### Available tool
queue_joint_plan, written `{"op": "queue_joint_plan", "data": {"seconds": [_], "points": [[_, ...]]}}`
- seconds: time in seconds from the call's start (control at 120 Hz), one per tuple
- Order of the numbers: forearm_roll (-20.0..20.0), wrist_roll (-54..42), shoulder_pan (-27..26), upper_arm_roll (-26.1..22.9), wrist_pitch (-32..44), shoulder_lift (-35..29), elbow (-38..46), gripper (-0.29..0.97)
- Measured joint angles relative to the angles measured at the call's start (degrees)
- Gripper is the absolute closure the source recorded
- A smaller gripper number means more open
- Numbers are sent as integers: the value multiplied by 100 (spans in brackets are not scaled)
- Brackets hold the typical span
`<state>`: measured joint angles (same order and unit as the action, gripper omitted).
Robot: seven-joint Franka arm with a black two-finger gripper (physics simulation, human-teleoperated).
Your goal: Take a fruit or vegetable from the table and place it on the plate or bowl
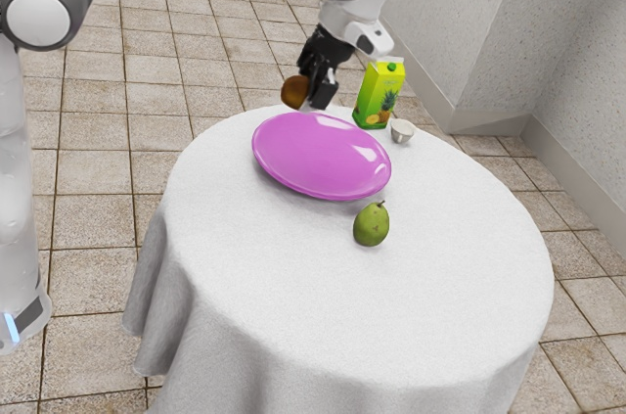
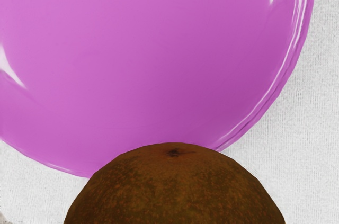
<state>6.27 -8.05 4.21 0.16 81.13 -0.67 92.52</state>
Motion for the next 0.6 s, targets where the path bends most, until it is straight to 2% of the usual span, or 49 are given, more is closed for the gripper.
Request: {"op": "queue_joint_plan", "data": {"seconds": [0.2,0.25,0.317,0.392,0.6], "points": [[11,427,67,169,-95,18,5,38],[10,514,122,174,-108,18,6,35],[5,620,212,162,-120,29,-2,22],[2,729,305,154,-119,33,-15,13],[1,947,555,124,-1,64,-37,3]]}}
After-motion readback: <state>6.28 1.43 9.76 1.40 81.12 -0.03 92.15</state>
